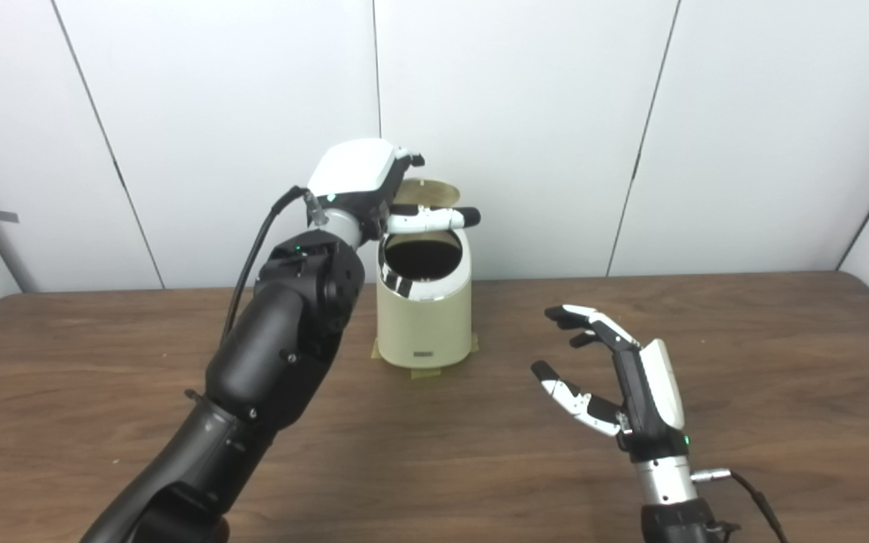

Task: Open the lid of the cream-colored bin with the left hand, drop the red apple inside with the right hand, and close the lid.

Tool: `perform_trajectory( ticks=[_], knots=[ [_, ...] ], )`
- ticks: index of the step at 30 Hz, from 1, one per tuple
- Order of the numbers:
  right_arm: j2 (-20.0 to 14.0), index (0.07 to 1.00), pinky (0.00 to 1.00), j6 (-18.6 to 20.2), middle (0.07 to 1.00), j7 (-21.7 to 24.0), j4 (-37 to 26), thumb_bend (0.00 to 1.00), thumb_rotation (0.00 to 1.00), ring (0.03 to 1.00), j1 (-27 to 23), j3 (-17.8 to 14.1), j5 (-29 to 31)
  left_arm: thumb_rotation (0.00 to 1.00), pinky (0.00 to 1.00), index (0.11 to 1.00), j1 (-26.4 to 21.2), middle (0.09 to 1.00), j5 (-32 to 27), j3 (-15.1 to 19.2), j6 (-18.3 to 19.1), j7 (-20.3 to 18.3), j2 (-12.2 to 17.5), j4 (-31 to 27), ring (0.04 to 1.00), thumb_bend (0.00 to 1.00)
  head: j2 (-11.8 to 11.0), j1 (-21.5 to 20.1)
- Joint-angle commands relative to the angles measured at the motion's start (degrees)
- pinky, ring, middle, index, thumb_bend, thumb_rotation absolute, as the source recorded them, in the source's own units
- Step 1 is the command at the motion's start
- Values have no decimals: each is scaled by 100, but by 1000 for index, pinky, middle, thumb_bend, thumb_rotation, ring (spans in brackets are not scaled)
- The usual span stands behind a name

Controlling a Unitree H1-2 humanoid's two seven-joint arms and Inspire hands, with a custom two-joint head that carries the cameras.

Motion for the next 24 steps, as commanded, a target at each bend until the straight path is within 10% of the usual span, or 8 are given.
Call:
perform_trajectory(
  ticks=[1, 24],
  knots=[
    [52, 696, 558, -53, 702, -43, 82, 226, 337, 680, 54, -2, -28, 946, 1000, 871, -150, 934, 84, -21, -47, 28, 121, -251, 1000, 1000, 7, 5],
    [93, 695, 561, 240, 706, 81, -195, 232, 322, 684, 142, -10, -69, 920, 1000, 850, 350, 890, 247, -509, -377, -303, 404, -379, 1000, 1000, 93, -45]
  ],
)
